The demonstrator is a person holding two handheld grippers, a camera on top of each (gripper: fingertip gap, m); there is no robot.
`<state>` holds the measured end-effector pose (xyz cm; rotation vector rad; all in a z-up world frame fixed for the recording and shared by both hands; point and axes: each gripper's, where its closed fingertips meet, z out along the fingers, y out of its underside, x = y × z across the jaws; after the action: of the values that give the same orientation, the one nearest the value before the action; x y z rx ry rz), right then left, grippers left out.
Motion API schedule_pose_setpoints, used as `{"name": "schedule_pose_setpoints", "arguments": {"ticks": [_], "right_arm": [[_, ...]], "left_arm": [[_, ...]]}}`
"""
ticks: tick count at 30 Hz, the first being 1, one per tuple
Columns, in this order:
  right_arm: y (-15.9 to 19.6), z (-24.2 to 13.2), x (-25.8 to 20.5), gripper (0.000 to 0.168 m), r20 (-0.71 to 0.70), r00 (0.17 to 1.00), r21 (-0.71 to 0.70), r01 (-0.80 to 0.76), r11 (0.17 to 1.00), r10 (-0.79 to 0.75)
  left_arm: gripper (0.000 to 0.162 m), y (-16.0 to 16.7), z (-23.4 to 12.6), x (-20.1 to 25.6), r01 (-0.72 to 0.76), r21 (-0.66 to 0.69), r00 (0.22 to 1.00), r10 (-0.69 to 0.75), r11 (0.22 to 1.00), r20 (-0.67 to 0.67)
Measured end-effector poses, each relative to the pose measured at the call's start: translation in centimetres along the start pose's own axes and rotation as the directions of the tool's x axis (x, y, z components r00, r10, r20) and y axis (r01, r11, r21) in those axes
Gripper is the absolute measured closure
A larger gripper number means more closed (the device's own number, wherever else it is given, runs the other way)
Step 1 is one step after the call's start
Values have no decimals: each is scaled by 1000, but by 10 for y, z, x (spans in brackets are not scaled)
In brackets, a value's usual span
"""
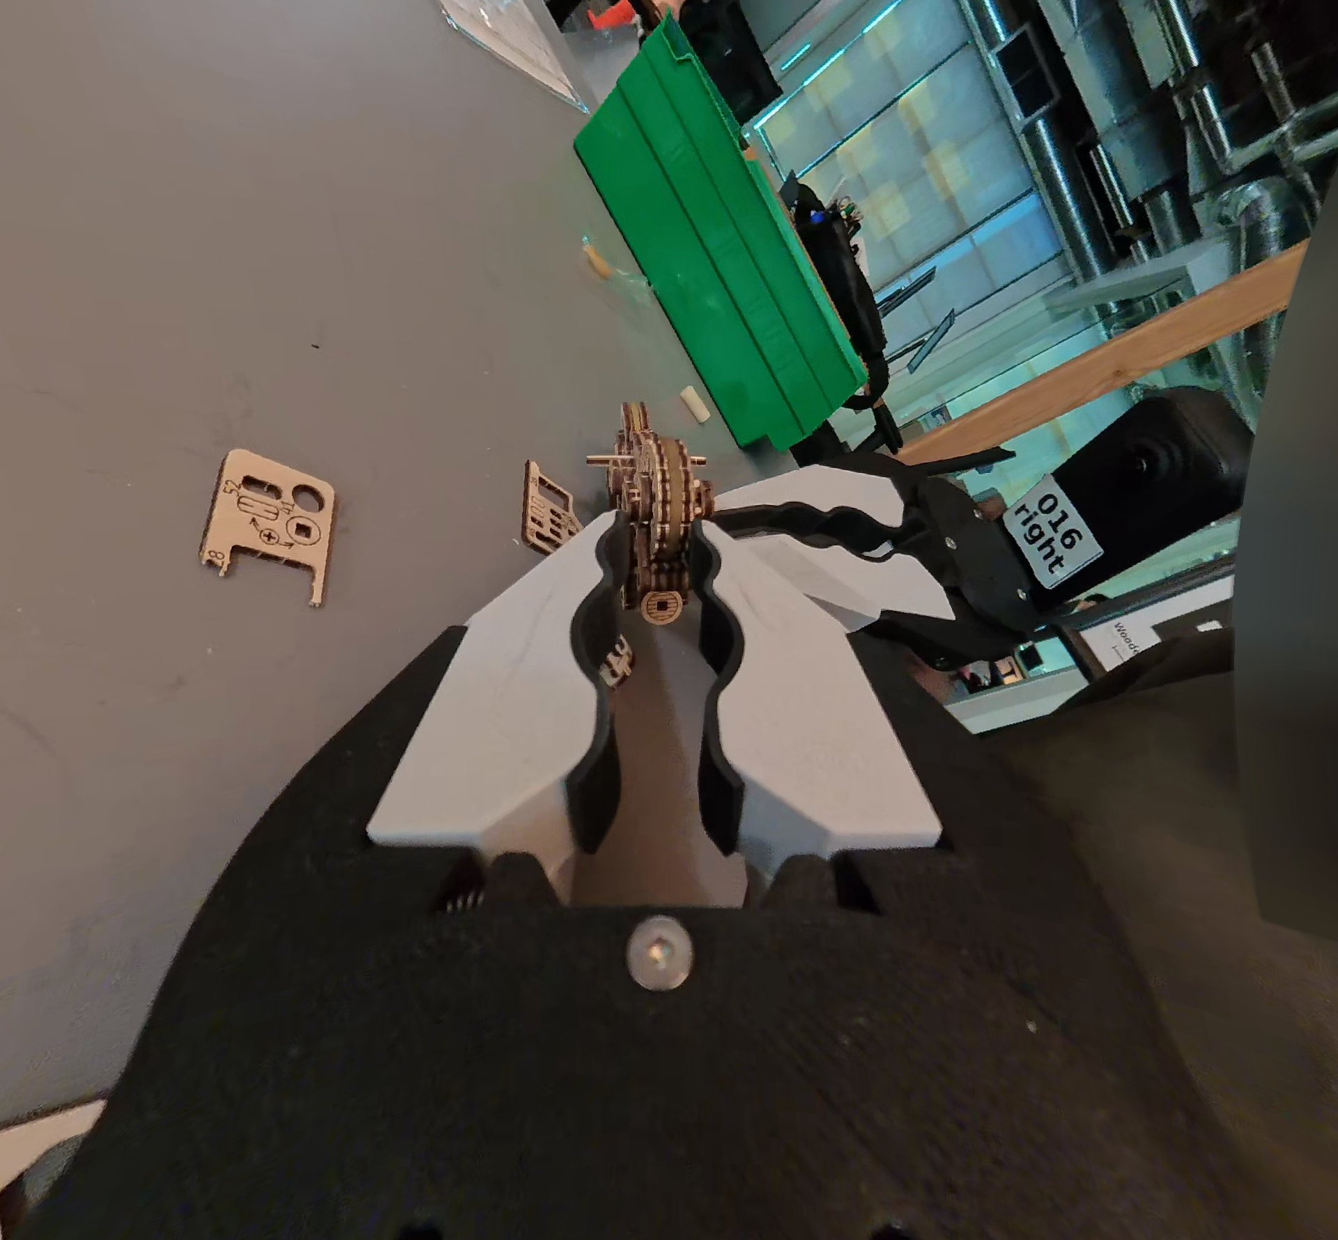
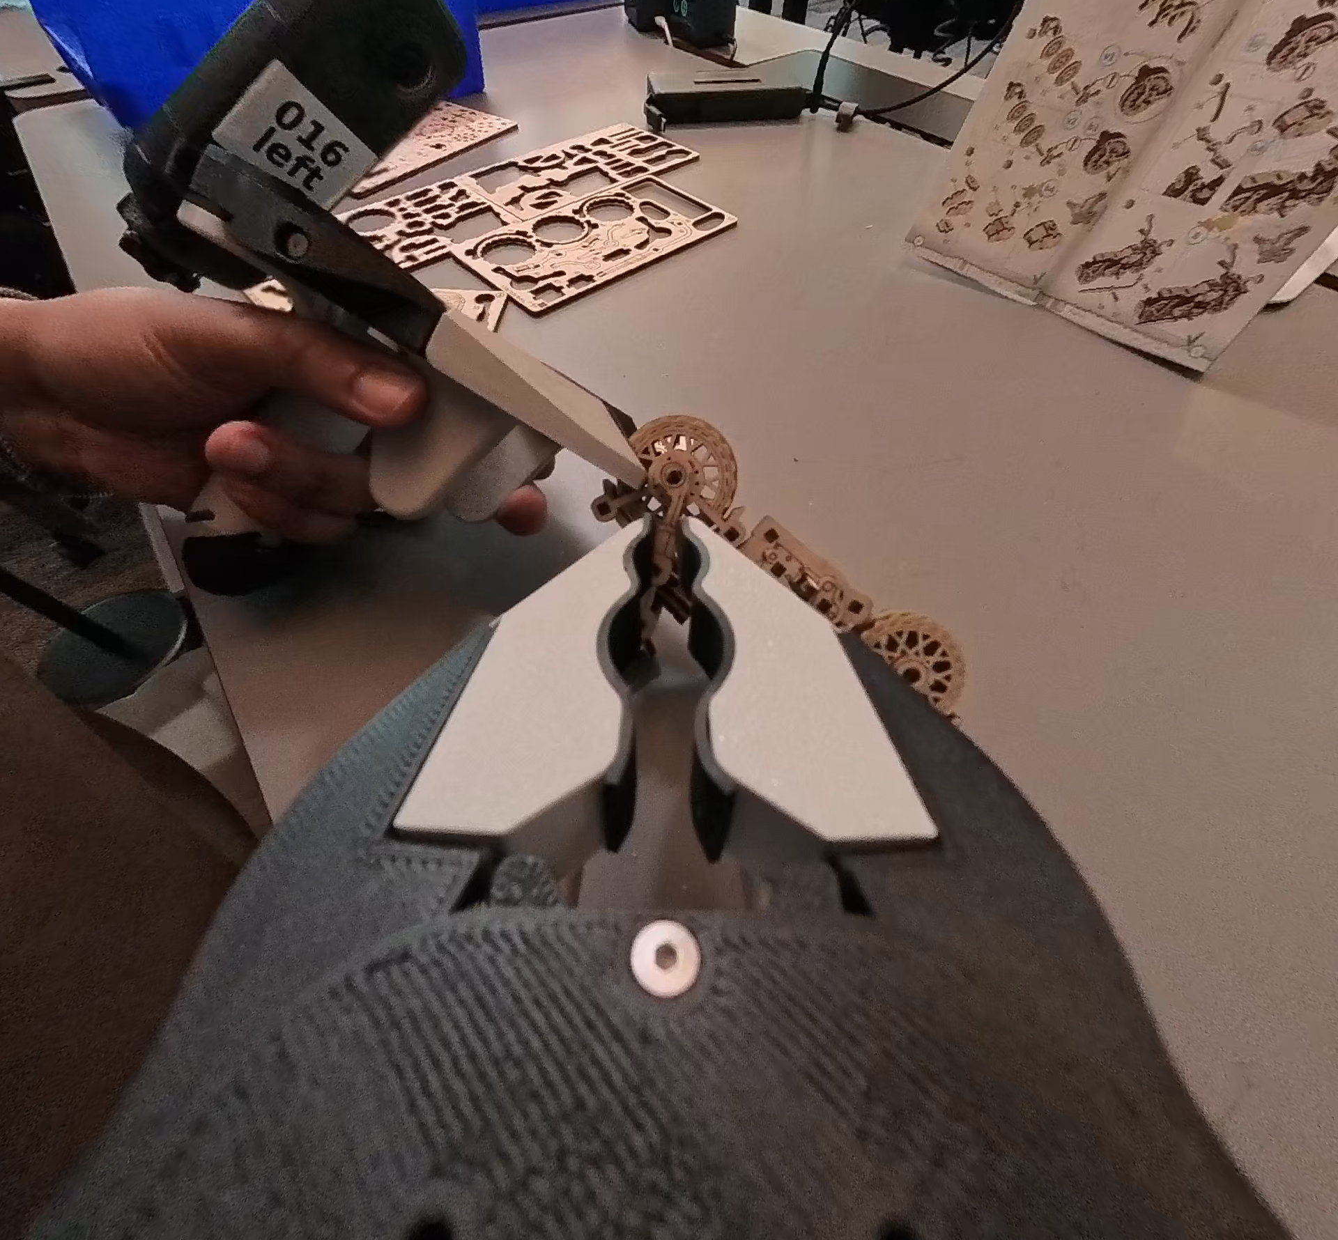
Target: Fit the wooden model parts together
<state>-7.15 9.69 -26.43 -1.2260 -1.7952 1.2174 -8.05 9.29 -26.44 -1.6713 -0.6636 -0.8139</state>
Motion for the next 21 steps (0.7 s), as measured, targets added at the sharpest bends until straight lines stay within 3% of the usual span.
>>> {"name": "schedule_pose_setpoints", "arguments": {"ticks": [16, 21], "right_arm": [[-1, -1, 1, 164, 5, 1000, 11, -10, 1000, 10], [-6, -9, -1, 149, 31, 999, 52, -28, 998, 26]], "left_arm": [[150, -2, -1, 1, 25, 6, 999, -25, 1000, -20], [150, -4, -1, -1, 44, 15, 999, -44, 999, -21]]}}
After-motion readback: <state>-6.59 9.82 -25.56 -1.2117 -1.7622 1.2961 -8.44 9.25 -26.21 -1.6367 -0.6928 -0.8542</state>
